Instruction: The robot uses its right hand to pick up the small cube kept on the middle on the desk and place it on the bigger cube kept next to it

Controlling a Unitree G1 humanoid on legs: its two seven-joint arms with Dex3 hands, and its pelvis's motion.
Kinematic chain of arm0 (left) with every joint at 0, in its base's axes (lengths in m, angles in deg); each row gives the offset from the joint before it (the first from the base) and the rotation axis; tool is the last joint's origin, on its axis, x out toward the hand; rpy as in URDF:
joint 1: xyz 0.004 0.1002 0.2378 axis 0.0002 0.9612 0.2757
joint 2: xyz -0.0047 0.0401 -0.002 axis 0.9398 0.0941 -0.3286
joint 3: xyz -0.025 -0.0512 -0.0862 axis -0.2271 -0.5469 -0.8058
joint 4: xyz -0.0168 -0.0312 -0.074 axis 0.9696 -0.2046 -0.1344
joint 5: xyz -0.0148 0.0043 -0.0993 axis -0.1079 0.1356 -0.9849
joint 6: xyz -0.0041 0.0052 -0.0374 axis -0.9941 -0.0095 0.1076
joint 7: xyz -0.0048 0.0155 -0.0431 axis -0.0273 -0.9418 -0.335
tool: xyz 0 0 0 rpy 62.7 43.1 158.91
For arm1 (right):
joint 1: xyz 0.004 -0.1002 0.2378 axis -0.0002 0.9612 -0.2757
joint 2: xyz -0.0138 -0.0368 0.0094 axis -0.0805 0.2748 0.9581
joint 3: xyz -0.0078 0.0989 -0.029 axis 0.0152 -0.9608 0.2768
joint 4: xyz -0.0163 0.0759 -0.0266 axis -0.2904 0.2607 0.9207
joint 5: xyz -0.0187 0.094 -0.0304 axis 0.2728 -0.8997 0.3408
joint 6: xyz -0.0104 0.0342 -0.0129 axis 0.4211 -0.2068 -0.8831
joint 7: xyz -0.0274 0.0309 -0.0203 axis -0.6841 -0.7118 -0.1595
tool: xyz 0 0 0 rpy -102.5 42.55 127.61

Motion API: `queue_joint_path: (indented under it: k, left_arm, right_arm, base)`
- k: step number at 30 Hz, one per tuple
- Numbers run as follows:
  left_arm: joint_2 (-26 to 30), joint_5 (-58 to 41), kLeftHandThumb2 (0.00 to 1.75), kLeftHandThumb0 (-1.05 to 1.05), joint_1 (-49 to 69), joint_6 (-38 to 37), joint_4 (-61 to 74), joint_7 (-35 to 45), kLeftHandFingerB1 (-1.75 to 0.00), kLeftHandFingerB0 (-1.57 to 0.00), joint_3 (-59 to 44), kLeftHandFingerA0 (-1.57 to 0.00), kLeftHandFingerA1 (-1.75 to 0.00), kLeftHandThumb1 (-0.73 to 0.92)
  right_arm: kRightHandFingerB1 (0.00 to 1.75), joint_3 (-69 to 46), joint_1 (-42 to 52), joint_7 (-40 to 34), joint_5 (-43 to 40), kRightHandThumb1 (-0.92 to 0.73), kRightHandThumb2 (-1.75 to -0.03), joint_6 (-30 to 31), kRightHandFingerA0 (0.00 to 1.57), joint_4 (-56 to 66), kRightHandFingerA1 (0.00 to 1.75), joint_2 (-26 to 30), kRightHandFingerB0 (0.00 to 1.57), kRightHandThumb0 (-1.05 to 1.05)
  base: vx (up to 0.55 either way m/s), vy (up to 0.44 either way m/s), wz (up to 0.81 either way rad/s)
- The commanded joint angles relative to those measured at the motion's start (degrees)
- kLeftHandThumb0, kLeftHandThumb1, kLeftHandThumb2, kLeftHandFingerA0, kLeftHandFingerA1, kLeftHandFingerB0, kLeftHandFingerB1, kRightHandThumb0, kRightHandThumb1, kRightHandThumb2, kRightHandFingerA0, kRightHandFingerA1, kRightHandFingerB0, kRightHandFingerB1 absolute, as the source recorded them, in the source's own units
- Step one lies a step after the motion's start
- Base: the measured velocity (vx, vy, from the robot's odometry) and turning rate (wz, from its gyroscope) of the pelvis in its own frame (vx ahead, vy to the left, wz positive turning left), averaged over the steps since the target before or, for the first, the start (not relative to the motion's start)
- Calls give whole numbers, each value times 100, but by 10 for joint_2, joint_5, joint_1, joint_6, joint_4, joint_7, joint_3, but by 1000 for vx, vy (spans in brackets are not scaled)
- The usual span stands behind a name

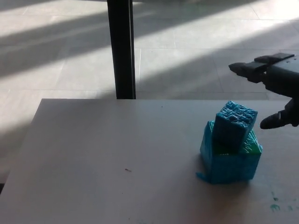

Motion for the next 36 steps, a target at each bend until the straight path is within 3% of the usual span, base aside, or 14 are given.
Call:
queue_joint_path:
  k: [1,2,5,8,11,14,19,20,21,24,29,30,32,36]
  left_arm:
    - [8,1,71,-91,-1,-3,-21,0,-39,-33,-1,-35,-49,92]
    - [8,4,120,-91,1,-8,-22,-1,-47,-22,2,-32,-58,76]
    - [6,-4,69,-90,9,0,-9,3,-38,-30,-3,-32,-49,92]
    - [4,-4,118,-85,15,-4,-3,7,-46,-17,-2,-33,-59,76]
    - [4,-4,72,-87,19,-1,4,5,-38,-29,-2,-30,-47,92]
    - [3,-6,119,-86,21,1,7,4,-47,-19,-4,-31,-58,77]
    - [1,-12,71,-88,28,10,14,3,-38,-31,-10,-34,-48,92]
    - [2,-5,116,-82,28,7,14,1,-48,-21,-3,-24,-55,74]
    - [2,-6,73,-89,29,5,15,3,-40,-33,-3,-23,-46,92]
    - [-1,-7,119,-85,28,7,19,-1,-47,-20,-4,-33,-59,77]
    - [1,-3,75,-91,22,-1,6,-2,-38,-29,-1,-30,-49,92]
    - [0,-3,119,-86,22,-1,10,-1,-47,-19,0,-33,-59,76]
    - [-1,-4,72,-88,21,1,10,-3,-38,-32,-1,-35,-49,92]
    - [1,-4,82,-95,14,-11,-11,6,-41,-28,0,-36,-53,81]
  right_arm:
    - [0,-58,4,33,-60,-50,-56,37,0,-1,0,35,0,-82]
    - [0,-67,9,28,-62,-51,-56,23,0,-13,0,46,0,-84]
    - [0,-105,32,23,-88,-41,-75,11,0,-33,0,78,0,-86]
    - [0,-149,63,17,-112,-45,-76,17,0,-28,0,103,0,-85]
    - [0,-192,89,0,-127,-52,-85,35,0,-35,14,119,1,-89]
    - [5,-263,124,-51,-156,-53,-76,24,0,-92,0,131,10,-73]
    - [0,-323,184,-91,-160,-59,-88,38,0,-128,20,152,0,-96]
    - [0,-344,216,-128,-154,-58,-88,45,0,-143,21,156,0,-92]
    - [1,-372,243,-149,-169,-57,-90,39,0,-158,25,151,9,-91]
    - [5,-423,297,-179,-191,-60,-93,56,0,-170,30,131,0,-89]
    - [26,-481,349,-210,-227,-73,-65,59,0,-170,0,88,0,-84]
    - [38,-499,377,-224,-234,-60,-98,69,0,-169,44,69,0,-94]
    - [41,-510,391,-240,-239,-61,-99,73,0,-181,46,52,0,-95]
    - [41,-553,438,-294,-266,-59,-93,113,0,-192,48,-30,0,-85]
  base:
    - [0,0,0]
    - [0,0,0]
    - [0,0,0]
    - [0,0,0]
    - [0,0,0]
    - [0,0,0]
    - [0,0,0]
    - [0,0,0]
    - [0,0,0]
    - [0,0,0]
    - [0,0,0]
    - [0,0,0]
    - [0,0,0]
    - [0,0,0]
